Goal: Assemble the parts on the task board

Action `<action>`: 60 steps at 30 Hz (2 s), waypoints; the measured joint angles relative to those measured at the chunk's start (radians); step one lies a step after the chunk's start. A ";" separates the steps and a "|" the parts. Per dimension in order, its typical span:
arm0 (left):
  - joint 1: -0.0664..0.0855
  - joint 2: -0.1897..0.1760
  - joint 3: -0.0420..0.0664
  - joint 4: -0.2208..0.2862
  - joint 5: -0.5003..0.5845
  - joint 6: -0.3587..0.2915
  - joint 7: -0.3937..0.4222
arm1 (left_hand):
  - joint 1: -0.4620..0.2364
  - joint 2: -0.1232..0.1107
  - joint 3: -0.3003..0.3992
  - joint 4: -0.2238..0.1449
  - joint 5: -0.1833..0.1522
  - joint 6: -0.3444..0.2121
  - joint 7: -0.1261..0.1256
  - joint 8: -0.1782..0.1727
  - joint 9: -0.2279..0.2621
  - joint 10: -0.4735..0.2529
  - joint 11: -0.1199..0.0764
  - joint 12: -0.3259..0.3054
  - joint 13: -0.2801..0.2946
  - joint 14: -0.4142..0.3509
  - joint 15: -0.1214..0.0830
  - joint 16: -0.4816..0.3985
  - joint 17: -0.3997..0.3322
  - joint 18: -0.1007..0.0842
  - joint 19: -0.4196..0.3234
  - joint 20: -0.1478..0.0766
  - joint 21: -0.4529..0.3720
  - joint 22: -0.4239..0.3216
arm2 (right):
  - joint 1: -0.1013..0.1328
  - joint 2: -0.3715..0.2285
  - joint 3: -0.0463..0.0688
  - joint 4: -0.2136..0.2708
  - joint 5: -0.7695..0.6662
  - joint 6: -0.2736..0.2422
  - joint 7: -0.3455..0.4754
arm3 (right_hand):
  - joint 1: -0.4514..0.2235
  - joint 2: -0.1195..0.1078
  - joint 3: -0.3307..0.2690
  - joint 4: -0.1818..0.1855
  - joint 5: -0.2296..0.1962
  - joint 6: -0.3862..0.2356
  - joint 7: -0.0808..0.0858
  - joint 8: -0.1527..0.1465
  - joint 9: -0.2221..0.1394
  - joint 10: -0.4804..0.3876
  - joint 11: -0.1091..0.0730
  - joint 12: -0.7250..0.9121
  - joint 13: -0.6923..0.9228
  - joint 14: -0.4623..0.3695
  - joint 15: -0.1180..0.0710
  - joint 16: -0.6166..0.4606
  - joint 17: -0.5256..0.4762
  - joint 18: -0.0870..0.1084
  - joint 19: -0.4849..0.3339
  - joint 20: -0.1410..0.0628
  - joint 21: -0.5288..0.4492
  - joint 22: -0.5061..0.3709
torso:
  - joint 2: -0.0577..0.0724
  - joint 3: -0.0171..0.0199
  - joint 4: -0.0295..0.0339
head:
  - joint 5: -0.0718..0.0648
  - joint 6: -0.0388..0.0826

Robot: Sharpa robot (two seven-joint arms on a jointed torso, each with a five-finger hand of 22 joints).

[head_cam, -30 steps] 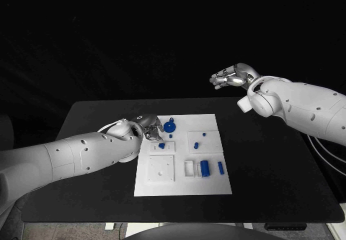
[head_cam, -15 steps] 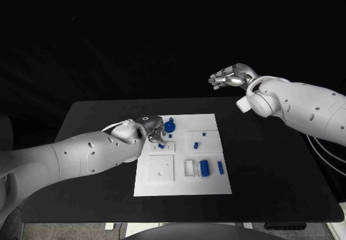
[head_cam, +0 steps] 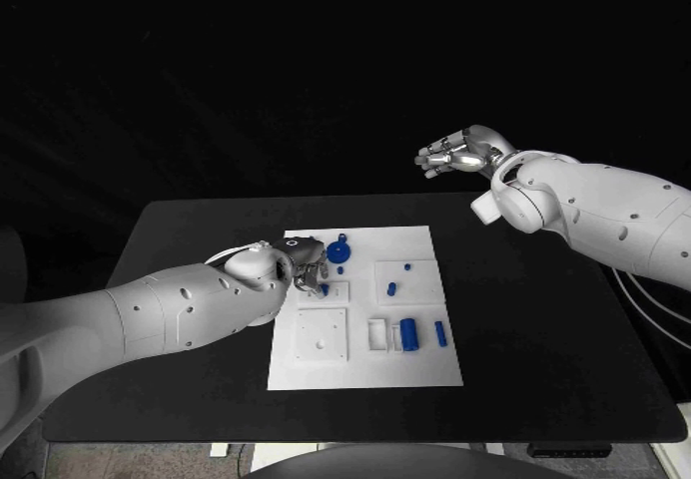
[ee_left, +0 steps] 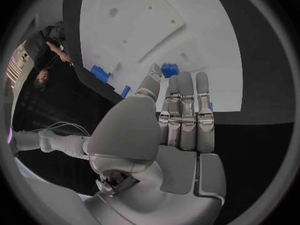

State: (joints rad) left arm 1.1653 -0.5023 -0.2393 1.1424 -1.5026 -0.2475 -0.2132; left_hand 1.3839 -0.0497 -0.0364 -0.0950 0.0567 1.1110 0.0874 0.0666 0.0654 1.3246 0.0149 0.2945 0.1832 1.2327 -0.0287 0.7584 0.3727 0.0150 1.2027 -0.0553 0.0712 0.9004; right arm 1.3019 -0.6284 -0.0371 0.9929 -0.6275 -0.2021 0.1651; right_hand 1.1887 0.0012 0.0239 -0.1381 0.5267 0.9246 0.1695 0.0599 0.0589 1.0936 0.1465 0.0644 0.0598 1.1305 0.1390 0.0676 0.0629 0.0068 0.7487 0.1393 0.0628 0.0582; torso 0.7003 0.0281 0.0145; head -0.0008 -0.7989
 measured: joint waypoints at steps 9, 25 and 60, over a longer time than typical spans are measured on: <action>-0.013 0.010 0.000 -0.023 -0.011 0.011 -0.004 | -0.009 0.009 0.003 0.014 0.000 0.001 0.001 0.000 0.000 0.000 0.000 0.007 0.004 0.000 0.000 0.015 0.001 0.000 0.004 -0.003 0.000 0.007 | 0.000 -0.002 0.000 0.003 -0.004 0.000 0.000 | 0.000 0.000 0.000 0.000 0.000 0.003 -0.003 0.000 0.000 0.000 0.000 0.000 0.000 0.000 0.000 0.000 0.000 0.000 0.000 0.000 0.000 0.000 | 0.000 -0.0001 0.0002 | -0.001 -0.001; -0.021 0.019 0.000 -0.058 -0.008 0.015 -0.002 | -0.066 0.066 -0.002 0.060 0.000 0.032 -0.007 0.000 0.000 -0.003 -0.003 0.013 0.013 0.000 0.000 0.015 -0.001 0.000 0.007 0.000 0.000 0.007 | 0.000 -0.004 0.000 0.008 -0.006 0.001 0.000 | 0.000 0.000 0.000 0.000 0.000 0.003 -0.003 0.000 0.000 0.000 0.000 0.000 0.000 0.000 0.000 0.000 0.000 0.000 0.000 0.000 0.000 0.000 | 0.000 0.0012 0.0001 | -0.003 -0.005; -0.041 0.041 0.001 -0.080 0.014 -0.009 0.010 | -0.042 0.030 0.022 0.024 0.074 -0.005 0.005 0.000 -0.001 -0.002 -0.002 0.004 -0.002 0.000 0.000 0.015 -0.013 0.000 0.007 0.000 0.000 0.002 | 0.000 -0.003 0.000 0.008 -0.007 0.006 -0.001 | 0.000 0.000 0.000 0.000 0.000 0.003 -0.003 0.000 0.000 0.000 0.000 0.000 0.000 0.000 0.000 0.000 0.000 0.000 0.000 0.000 0.000 0.000 | -0.001 0.0014 0.0003 | -0.012 -0.015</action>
State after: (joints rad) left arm 1.1244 -0.4611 -0.2383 1.0621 -1.4885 -0.2567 -0.2037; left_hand 1.3420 -0.0200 -0.0149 -0.0714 0.1304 1.1058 0.0927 0.0666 0.0640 1.3222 0.0126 0.2988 0.1814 1.2327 -0.0286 0.7736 0.3602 0.0151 1.2097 -0.0555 0.0712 0.9019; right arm 1.3016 -0.6318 -0.0371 1.0014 -0.6341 -0.1963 0.1642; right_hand 1.1887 0.0012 0.0239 -0.1380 0.5267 0.9279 0.1663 0.0599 0.0585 1.0936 0.1465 0.0644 0.0600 1.1305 0.1390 0.0675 0.0629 0.0068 0.7487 0.1394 0.0628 0.0582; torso 0.6988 0.0295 0.0148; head -0.0130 -0.8144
